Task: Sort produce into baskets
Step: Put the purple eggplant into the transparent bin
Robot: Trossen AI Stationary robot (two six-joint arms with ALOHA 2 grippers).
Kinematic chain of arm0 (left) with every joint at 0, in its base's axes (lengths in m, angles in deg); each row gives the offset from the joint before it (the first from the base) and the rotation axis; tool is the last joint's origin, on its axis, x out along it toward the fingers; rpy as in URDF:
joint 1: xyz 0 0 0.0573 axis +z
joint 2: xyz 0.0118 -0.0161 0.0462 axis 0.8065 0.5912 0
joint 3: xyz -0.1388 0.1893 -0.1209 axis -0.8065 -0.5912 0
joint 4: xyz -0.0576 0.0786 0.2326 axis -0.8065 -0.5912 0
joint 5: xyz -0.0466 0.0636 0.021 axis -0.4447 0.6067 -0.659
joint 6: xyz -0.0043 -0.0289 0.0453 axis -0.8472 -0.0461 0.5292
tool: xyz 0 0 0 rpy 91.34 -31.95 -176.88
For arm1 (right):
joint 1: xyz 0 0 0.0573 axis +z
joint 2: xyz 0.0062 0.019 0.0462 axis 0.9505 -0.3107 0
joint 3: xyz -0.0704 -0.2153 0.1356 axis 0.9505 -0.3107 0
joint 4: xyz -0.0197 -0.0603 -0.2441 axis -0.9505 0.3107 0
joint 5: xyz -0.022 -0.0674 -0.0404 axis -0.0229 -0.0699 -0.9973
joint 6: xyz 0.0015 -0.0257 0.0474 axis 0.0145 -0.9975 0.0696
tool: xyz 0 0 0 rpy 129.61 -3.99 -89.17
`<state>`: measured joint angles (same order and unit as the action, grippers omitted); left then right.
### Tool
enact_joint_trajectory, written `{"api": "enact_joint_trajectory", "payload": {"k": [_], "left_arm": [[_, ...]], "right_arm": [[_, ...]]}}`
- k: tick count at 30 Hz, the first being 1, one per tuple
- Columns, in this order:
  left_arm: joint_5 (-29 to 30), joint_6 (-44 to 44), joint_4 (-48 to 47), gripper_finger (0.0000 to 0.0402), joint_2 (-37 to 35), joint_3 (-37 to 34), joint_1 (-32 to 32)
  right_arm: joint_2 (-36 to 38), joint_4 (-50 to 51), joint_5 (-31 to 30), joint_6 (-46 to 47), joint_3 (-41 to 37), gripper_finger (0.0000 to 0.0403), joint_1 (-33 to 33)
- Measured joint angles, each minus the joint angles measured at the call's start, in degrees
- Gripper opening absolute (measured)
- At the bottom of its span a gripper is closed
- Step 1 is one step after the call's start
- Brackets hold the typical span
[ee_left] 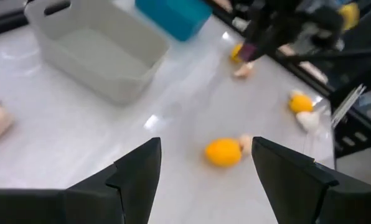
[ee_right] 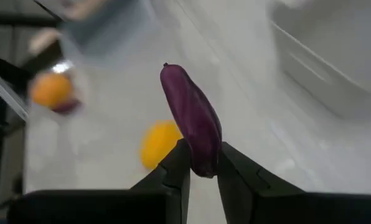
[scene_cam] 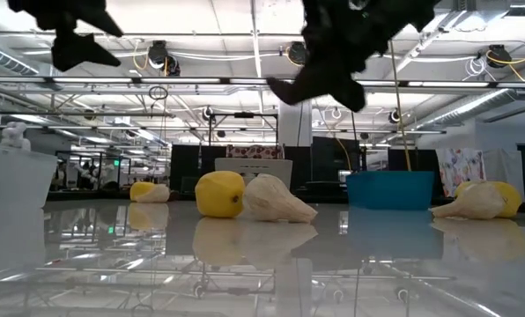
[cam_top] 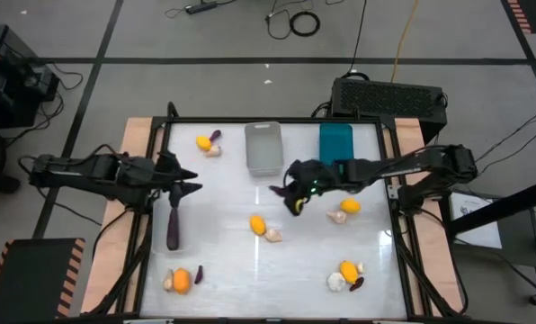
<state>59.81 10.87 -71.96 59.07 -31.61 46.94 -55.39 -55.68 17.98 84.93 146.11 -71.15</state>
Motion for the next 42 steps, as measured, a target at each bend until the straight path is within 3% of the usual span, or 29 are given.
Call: {"api": "enact_joint_trajectory", "payload": {"k": [9,19,26,36,42], "left_arm": [[5.8,-1.3,-5.4,0.0257,-0.7,0.0,-0.4],[7.4,0.2,-6.6,0.0257,-0.7,0.0,-0.4],[10.7,0.1,-8.2,0.0257,-0.7,0.0,-0.4],[13.0,0.1,-10.6,0.0257,-0.7,0.0,-0.4],[12.9,0.0,-10.8,0.0257,-0.7,0.0,-0.4]], "right_arm": [[-18.5,-9.0,-5.0,0.6,17.8,0.0059,6.9],[-37.9,-9.3,-4.8,-7.6,43.7,0.0059,7.2],[-48.1,-9.9,-3.6,-13.8,57.7,0.0059,7.1],[-61.3,-23.6,-3.3,-17.8,68.5,0.0059,6.8],[-66.8,-32.3,-3.3,-18.1,69.9,0.0059,6.8]]}}
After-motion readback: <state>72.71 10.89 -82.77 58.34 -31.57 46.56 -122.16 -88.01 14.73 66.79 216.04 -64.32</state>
